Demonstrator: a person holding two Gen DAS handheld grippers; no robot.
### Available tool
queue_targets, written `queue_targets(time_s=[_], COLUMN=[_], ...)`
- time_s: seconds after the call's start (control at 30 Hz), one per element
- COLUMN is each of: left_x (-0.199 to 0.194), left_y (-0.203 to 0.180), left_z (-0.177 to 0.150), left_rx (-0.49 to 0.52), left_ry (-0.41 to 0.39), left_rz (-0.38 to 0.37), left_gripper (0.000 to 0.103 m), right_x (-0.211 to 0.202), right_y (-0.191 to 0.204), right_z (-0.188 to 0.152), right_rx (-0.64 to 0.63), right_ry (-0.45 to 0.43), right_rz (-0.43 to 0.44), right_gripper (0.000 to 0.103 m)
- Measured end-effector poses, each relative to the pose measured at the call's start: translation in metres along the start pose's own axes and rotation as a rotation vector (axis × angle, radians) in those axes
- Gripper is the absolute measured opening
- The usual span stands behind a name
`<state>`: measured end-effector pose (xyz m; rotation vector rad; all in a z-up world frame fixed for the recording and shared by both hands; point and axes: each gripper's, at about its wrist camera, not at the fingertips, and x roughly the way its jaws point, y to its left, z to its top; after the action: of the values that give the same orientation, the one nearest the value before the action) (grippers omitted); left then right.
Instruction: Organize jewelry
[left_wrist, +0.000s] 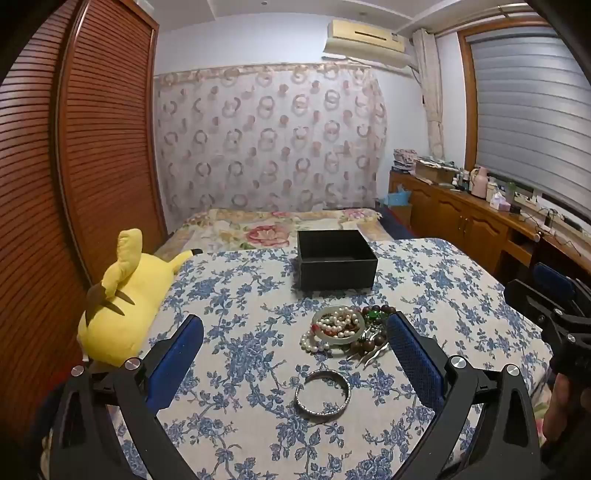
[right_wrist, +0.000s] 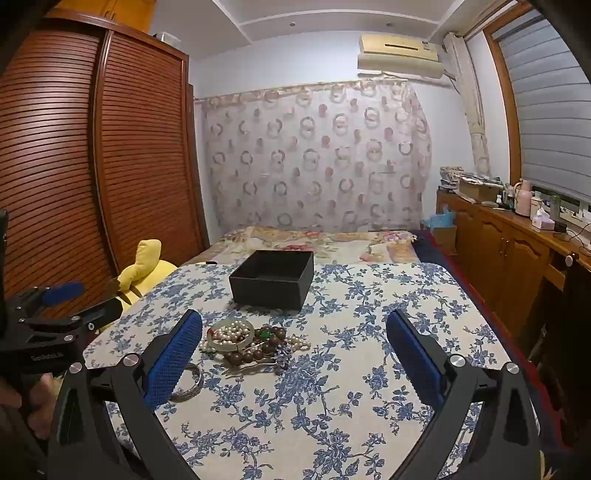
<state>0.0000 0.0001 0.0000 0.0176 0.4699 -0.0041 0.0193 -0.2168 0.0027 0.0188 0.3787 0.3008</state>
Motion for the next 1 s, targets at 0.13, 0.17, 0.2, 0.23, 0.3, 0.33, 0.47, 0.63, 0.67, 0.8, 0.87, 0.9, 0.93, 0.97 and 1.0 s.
queue_targets(time_s=[0.13, 0.17, 0.2, 0.23, 0.3, 0.33, 0.47, 0.63, 0.67, 0.8, 0.87, 0.9, 0.93, 0.97, 1.0], left_x=[0.0004, 0.0006, 0.0007, 0.0009, 0.0012, 0.0013, 0.0006, 0.0025, 0.003, 0.0006, 0.0015, 0.0019, 0.0023, 0.0029, 0.0035], left_y=[-0.0003, -0.0004, -0.0004, -0.0006, -0.001, -0.0013, -0.0015, -0.0038, -0.0044, -0.0013, -0.0016, -0.0018, -0.002, -0.0023, -0.0027], left_z=[0.0001, 0.0001, 0.0002, 0.0002, 0.0003, 0.0004, 0.0006, 0.0017, 0.002, 0.0006, 0.0008, 0.0009, 0.0011, 0.0014, 0.0018], left_rx=[0.002, 0.003, 0.002, 0.002, 0.001, 0.001, 0.002, 0.002, 0.002, 0.0, 0.0, 0.0, 0.0, 0.0, -0.001], left_ry=[0.007, 0.007, 0.007, 0.007, 0.005, 0.004, 0.003, 0.002, 0.002, 0.001, 0.002, 0.002, 0.002, 0.002, 0.001], left_rz=[0.0, 0.001, 0.0, 0.0, 0.001, 0.001, 0.0, 0.001, 0.001, 0.002, 0.003, 0.004, 0.006, 0.008, 0.009], left_gripper=[0.096, 0.096, 0.096, 0.096, 0.096, 0.096, 0.096, 0.096, 0.096, 0.096, 0.096, 0.096, 0.096, 0.096, 0.096], right_x=[-0.0007, -0.0006, -0.0014, 0.0019, 0.0018, 0.005, 0.0036, 0.0041, 0.0039, 0.0052, 0.0034, 0.0034, 0.0036, 0.0048, 0.005], right_y=[0.0032, -0.0009, -0.0011, -0.0016, -0.0027, -0.0042, -0.0051, -0.0043, -0.0018, -0.0041, -0.002, -0.0014, -0.0018, -0.0017, -0.0014], right_z=[0.0002, -0.0019, -0.0022, -0.0021, -0.0027, -0.0024, -0.004, -0.0015, -0.0008, -0.002, -0.0015, -0.0015, -0.0018, -0.0005, -0.0003], right_rx=[-0.016, -0.012, -0.012, -0.01, -0.009, -0.01, -0.012, -0.006, -0.008, -0.008, -0.008, -0.009, -0.009, -0.008, -0.006], right_ry=[-0.002, -0.001, -0.001, 0.01, 0.011, 0.012, 0.01, 0.014, 0.016, 0.016, 0.015, 0.015, 0.015, 0.015, 0.016], right_rz=[0.003, 0.005, 0.006, 0.0, 0.002, 0.001, 0.004, 0.001, -0.002, 0.0, -0.001, -0.002, -0.001, -0.002, -0.002], right_gripper=[0.101, 0.101, 0.101, 0.101, 0.101, 0.101, 0.101, 0.101, 0.101, 0.101, 0.101, 0.101, 0.101, 0.101, 0.101])
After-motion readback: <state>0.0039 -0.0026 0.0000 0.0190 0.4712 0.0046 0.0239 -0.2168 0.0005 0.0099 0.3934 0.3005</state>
